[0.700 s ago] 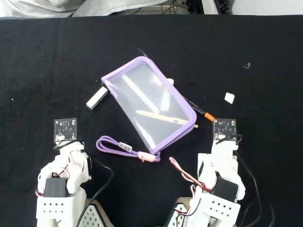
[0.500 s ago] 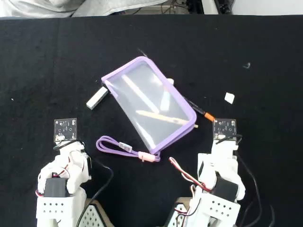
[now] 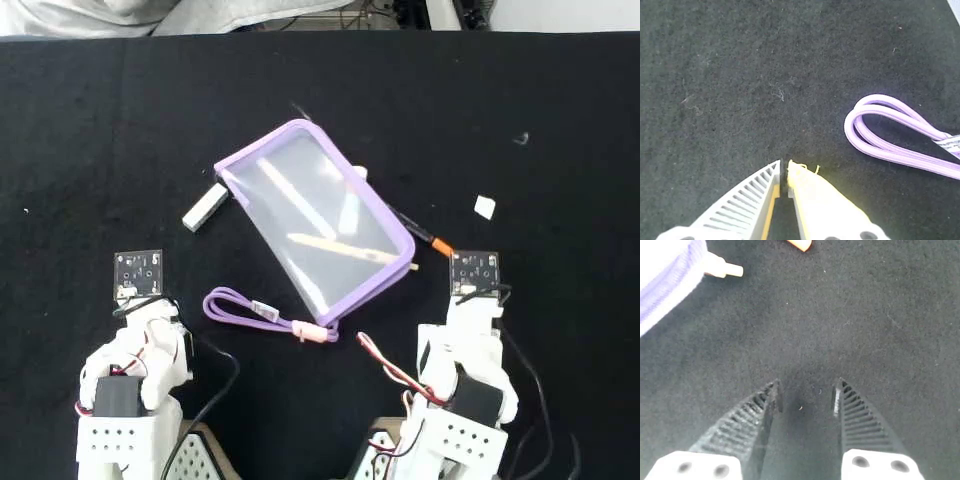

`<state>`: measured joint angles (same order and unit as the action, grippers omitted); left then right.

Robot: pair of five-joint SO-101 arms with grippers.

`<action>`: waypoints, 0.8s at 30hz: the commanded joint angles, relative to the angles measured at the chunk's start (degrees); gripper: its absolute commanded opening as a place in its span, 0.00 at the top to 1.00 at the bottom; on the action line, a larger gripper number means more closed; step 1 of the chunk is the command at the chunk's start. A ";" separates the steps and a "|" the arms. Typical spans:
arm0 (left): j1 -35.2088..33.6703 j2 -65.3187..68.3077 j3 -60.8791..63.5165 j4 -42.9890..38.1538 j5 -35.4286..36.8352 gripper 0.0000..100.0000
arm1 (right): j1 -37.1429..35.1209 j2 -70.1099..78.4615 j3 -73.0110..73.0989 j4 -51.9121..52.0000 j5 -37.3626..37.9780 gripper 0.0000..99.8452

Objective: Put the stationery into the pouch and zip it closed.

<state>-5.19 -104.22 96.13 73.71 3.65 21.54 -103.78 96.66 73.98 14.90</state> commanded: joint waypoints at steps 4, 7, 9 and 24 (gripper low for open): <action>-0.13 -0.26 1.19 -0.62 -0.26 0.97 | 0.53 -3.56 -0.13 0.26 0.35 0.83; -0.22 -0.26 1.19 -0.62 -0.26 0.97 | 0.53 -3.56 -0.13 0.26 0.35 0.83; -0.22 -0.26 1.19 -0.62 -0.26 0.97 | 0.88 -3.56 -0.13 0.26 0.35 0.83; -0.22 -0.26 1.19 -0.62 -0.26 0.97 | 0.44 -3.91 -4.44 -13.27 11.16 0.83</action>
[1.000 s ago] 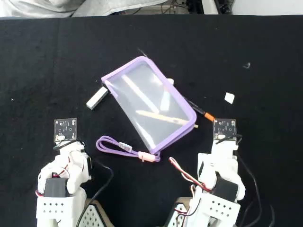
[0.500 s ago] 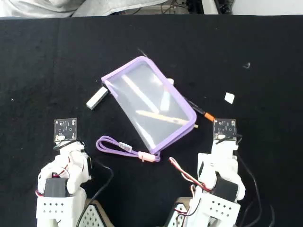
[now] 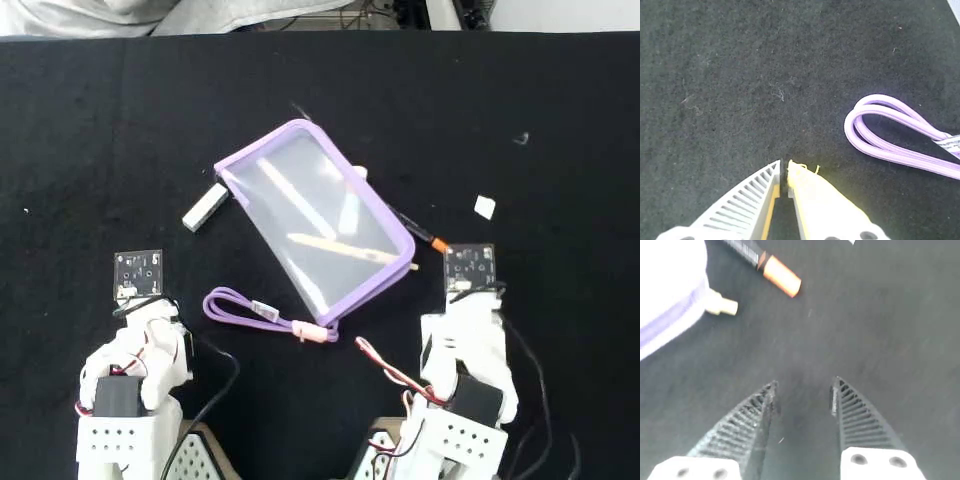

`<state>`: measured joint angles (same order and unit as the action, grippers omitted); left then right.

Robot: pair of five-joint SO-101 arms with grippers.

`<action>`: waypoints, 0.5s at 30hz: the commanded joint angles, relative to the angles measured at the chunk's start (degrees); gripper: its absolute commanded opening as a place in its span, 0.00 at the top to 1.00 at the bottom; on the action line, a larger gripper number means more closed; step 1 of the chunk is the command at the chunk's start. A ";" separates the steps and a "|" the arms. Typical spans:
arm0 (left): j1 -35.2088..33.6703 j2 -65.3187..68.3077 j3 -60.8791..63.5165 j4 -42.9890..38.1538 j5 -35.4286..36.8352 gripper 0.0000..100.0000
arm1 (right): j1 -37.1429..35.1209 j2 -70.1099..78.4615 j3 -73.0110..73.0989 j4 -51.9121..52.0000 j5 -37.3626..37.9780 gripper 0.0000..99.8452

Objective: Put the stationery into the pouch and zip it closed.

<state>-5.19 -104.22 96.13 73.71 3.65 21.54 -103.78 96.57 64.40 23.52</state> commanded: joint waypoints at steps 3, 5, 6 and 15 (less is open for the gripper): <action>0.04 -0.26 1.19 -0.62 -0.26 0.97 | 0.44 -3.91 -9.36 -4.40 -0.09 0.83; -0.04 -0.26 1.19 -0.62 -0.26 0.97 | 0.44 -3.91 -13.23 -4.22 -4.48 0.83; -0.13 -0.26 1.19 -0.62 -0.26 0.97 | 0.44 -3.91 -15.08 -4.22 -7.30 0.83; 1.36 -0.26 1.19 -0.62 -0.09 0.97 | -14.68 -3.38 -20.88 -4.13 -23.65 0.80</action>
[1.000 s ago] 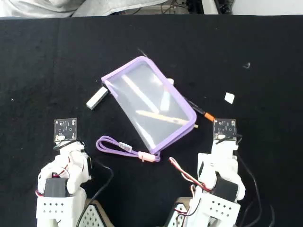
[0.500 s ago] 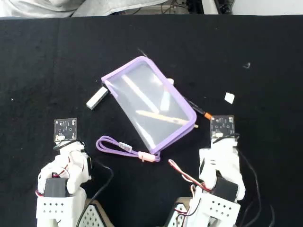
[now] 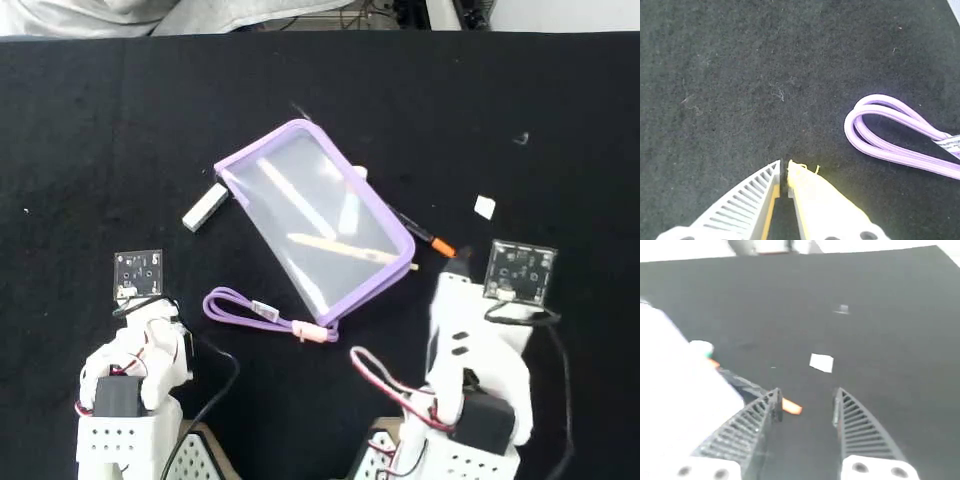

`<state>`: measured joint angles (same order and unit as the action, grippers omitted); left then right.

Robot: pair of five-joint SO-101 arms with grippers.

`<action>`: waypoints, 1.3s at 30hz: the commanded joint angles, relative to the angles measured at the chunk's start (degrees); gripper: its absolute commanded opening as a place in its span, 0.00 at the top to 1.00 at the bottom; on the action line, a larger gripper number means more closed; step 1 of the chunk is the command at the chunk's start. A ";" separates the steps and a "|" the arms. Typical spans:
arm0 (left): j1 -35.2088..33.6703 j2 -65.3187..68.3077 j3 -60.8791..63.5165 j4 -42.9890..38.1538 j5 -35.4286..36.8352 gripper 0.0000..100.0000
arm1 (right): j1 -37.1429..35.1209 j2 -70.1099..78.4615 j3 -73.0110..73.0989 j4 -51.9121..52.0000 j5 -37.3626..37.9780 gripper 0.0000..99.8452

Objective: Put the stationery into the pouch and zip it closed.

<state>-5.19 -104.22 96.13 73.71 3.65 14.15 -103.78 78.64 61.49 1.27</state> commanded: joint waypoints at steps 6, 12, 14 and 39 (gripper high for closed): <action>1.45 -0.26 1.19 -0.62 -0.35 0.97 | -18.55 -3.38 -1.71 -1.76 -1.93 0.59; 1.45 -0.26 1.19 -0.62 -0.35 0.97 | -20.31 -3.91 0.57 -4.40 -13.54 0.57; 1.45 -0.26 1.19 -0.62 -0.35 0.97 | -20.48 -3.91 2.77 -7.30 -26.20 0.59; 1.54 -0.26 1.19 -0.62 -0.35 0.97 | -20.84 17.98 -27.91 3.16 14.68 0.61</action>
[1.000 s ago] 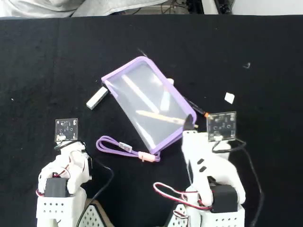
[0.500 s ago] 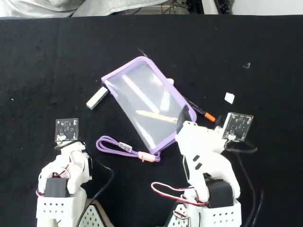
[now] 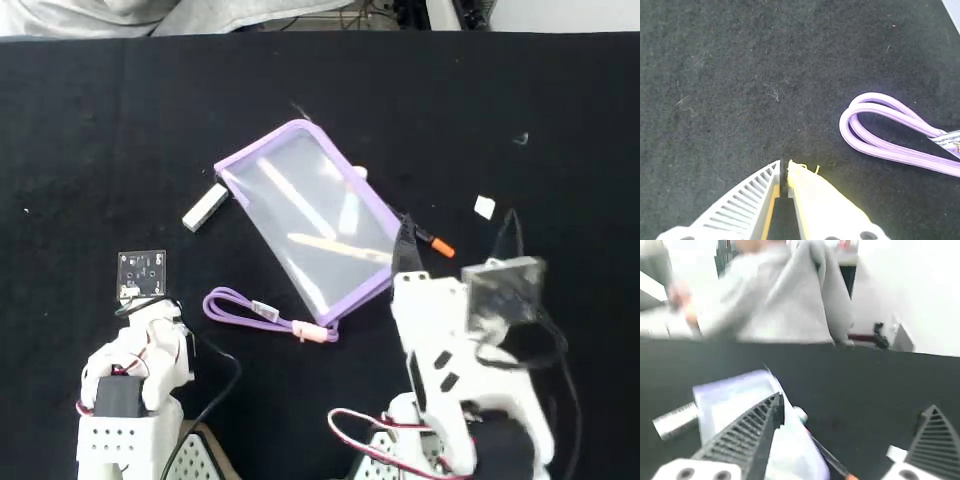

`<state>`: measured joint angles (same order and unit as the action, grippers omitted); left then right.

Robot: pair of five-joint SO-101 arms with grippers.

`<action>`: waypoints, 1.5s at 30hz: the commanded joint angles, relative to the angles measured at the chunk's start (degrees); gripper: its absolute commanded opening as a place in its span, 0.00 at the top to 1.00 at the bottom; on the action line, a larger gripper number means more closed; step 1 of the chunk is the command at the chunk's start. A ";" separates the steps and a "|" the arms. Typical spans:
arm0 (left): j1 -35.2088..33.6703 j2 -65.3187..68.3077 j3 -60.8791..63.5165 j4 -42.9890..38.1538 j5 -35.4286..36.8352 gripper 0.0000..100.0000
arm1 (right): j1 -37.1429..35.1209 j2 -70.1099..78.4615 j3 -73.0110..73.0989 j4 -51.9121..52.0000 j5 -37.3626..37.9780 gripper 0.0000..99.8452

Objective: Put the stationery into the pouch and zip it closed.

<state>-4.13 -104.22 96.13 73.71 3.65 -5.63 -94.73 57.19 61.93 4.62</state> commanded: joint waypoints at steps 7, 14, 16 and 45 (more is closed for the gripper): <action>0.48 -0.26 1.19 -0.62 -0.35 0.97 | -14.24 18.51 -11.03 14.24 38.07 0.61; 0.48 -0.26 1.19 -0.62 -0.44 0.97 | -17.67 18.86 -0.66 12.66 48.00 0.61; 0.48 -0.26 1.19 -0.62 -0.44 0.97 | -17.67 18.86 4.79 8.97 48.88 0.61; 0.40 -0.26 1.19 -0.62 -0.44 0.97 | -12.92 18.33 23.16 0.26 63.30 0.61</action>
<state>-4.13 -104.13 96.13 73.71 3.65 -19.16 -75.91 79.69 63.52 66.95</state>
